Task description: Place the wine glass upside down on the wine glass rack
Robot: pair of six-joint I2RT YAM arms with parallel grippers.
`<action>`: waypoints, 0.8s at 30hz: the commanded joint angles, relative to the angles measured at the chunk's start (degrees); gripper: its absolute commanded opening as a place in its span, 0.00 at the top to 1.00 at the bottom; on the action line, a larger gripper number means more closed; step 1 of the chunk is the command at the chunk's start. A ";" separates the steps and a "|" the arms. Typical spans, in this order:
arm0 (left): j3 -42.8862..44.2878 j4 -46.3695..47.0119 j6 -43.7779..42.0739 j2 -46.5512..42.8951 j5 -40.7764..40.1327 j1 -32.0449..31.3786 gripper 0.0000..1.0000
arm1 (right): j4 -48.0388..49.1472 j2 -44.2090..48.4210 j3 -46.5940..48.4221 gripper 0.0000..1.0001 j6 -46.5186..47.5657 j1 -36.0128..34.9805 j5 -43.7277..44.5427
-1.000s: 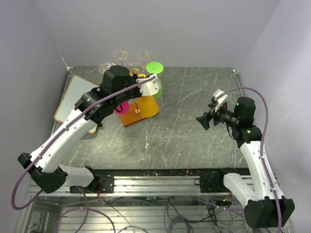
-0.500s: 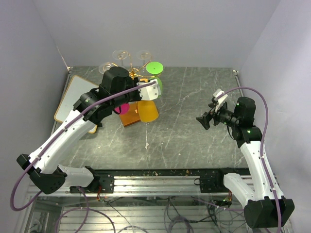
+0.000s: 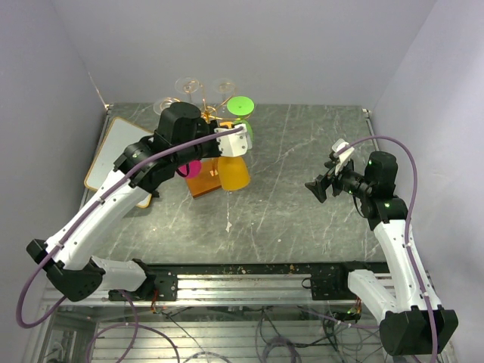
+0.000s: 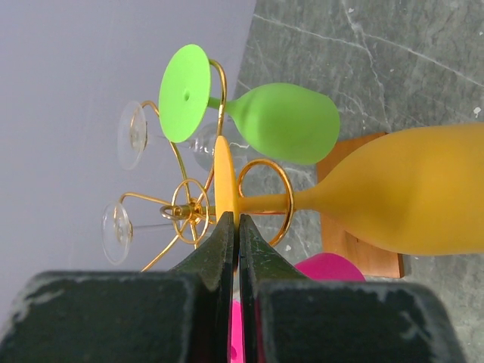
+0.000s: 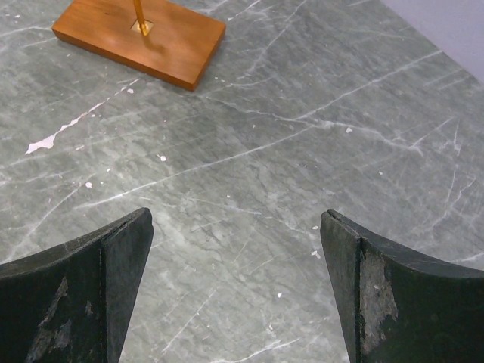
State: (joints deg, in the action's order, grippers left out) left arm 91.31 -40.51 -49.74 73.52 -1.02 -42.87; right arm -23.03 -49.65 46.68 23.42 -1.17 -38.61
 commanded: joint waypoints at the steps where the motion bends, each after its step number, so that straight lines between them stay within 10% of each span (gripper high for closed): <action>1: 1.84 2.07 1.02 1.18 2.75 -0.59 0.93 | 0.54 0.22 -0.80 0.08 0.75 0.38 -0.48; 24: -0.20 4.04 4.54 3.17 1.39 -0.81 0.83 | 0.61 0.56 -1.07 0.07 1.02 0.47 -0.42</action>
State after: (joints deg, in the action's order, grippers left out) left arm 91.42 -37.74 -46.65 76.62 -0.67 -43.24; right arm -23.03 -49.65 46.24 24.05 -1.08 -38.61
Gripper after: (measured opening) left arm 0.144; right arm 0.924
